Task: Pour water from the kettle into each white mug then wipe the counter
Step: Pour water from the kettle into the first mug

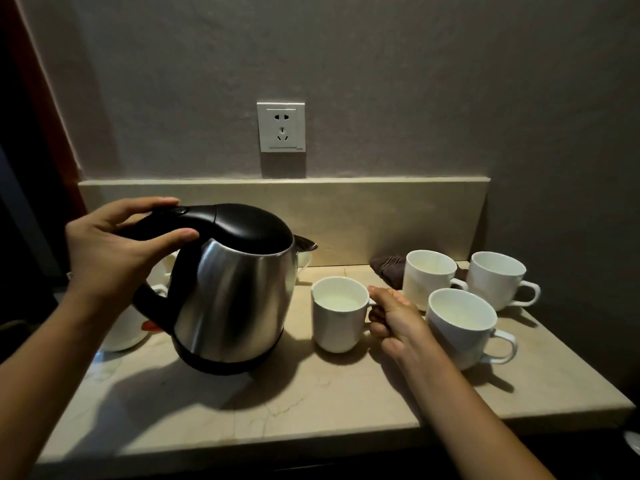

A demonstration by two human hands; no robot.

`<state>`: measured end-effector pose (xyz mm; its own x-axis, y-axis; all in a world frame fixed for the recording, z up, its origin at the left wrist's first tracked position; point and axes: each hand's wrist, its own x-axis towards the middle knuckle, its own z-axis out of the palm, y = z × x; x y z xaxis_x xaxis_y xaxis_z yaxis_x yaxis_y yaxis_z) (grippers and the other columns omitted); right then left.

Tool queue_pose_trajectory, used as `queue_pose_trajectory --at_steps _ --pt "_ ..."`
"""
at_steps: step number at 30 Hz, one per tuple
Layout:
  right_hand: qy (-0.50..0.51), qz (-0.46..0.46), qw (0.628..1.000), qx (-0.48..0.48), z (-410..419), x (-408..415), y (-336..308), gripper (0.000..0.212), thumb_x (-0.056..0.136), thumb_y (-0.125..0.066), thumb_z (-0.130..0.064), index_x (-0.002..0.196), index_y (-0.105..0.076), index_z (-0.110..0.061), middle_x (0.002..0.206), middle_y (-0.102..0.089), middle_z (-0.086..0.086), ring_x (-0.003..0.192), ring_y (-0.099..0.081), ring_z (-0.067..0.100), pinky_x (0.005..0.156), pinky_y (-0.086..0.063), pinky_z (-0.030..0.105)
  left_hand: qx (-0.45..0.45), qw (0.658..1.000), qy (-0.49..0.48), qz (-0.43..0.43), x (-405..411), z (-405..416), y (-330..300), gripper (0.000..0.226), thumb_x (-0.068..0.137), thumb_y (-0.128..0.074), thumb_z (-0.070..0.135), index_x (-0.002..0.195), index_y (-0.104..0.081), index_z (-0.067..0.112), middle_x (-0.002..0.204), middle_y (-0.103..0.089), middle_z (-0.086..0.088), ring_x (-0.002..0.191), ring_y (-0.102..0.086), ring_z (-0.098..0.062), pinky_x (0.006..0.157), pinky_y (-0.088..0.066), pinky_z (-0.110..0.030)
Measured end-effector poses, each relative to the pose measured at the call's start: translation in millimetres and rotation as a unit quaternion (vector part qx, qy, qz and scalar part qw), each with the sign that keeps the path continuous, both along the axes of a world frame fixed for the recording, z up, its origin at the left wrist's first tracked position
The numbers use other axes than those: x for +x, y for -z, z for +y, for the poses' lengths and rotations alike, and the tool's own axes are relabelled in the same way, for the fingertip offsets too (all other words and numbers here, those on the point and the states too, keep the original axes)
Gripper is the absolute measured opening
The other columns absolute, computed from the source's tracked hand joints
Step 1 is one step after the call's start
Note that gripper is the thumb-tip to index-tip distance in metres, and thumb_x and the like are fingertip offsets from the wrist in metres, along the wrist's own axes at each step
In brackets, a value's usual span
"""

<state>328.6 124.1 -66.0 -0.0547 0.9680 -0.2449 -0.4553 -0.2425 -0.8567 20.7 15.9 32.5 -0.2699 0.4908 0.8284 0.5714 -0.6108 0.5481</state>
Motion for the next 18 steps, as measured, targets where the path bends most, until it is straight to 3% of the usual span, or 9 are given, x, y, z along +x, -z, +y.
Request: queue_pose_trajectory --at_steps 3,6,11,13,16,18 --pt "0.018 0.015 1.000 -0.001 -3 -2 -3 0.020 0.088 -0.059 -0.008 0.075 -0.044 -0.014 0.035 -0.031 -0.006 0.029 -0.022 0.003 0.028 -0.013 0.012 -0.005 1.000 -0.020 -0.018 -4 0 10 0.054 0.060 -0.083 0.045 0.111 -0.067 0.049 0.085 -0.074 0.015 0.073 -0.068 0.003 0.068 -0.054 -0.013" --pt "0.047 0.029 0.998 -0.010 -7 -4 -4 0.022 0.089 -0.058 -0.007 0.074 -0.044 -0.015 0.035 -0.031 -0.007 0.028 -0.024 0.003 0.027 -0.014 0.012 -0.011 0.999 -0.040 -0.030 -8 -1 24 0.061 0.058 -0.082 0.053 0.116 -0.065 0.050 0.100 -0.070 0.005 0.085 -0.069 -0.002 0.077 -0.057 -0.020" --pt "0.129 0.035 0.991 -0.013 -8 -12 -7 0.023 0.088 -0.058 -0.007 0.073 -0.043 -0.014 0.050 -0.031 0.000 0.031 -0.025 0.003 0.029 -0.018 0.014 0.008 0.994 -0.066 -0.091 -13 -2 47 0.060 0.055 -0.083 0.053 0.112 -0.065 0.049 0.106 -0.068 0.007 0.094 -0.067 -0.006 0.080 -0.057 -0.021" --pt "0.169 0.034 0.985 -0.013 -5 -19 -9 0.022 0.087 -0.059 -0.008 0.072 -0.045 -0.015 0.054 -0.034 0.001 0.034 -0.027 0.005 0.031 -0.019 0.014 0.020 0.992 -0.073 -0.103 -9 0 50 0.060 0.056 -0.084 0.052 0.112 -0.063 0.049 0.110 -0.068 0.015 0.096 -0.067 -0.003 0.079 -0.055 -0.015" --pt "0.237 0.014 0.971 0.002 2 -33 -14 0.021 0.086 -0.060 -0.012 0.070 -0.047 -0.017 0.059 -0.044 0.001 0.044 -0.031 0.010 0.033 -0.024 0.015 0.031 0.990 -0.075 -0.117 -6 5 56 0.055 0.057 -0.082 0.053 0.107 -0.061 0.048 0.098 -0.064 0.038 0.085 -0.062 0.015 0.073 -0.047 -0.003" --pt "0.272 0.012 0.962 0.007 8 -41 -17 0.021 0.087 -0.060 -0.015 0.070 -0.049 -0.017 0.062 -0.050 0.000 0.047 -0.035 0.011 0.037 -0.030 0.017 0.029 0.986 -0.069 -0.150 -7 7 62 0.054 0.055 -0.082 0.058 0.104 -0.061 0.049 0.089 -0.064 0.038 0.079 -0.062 0.016 0.070 -0.046 -0.003"
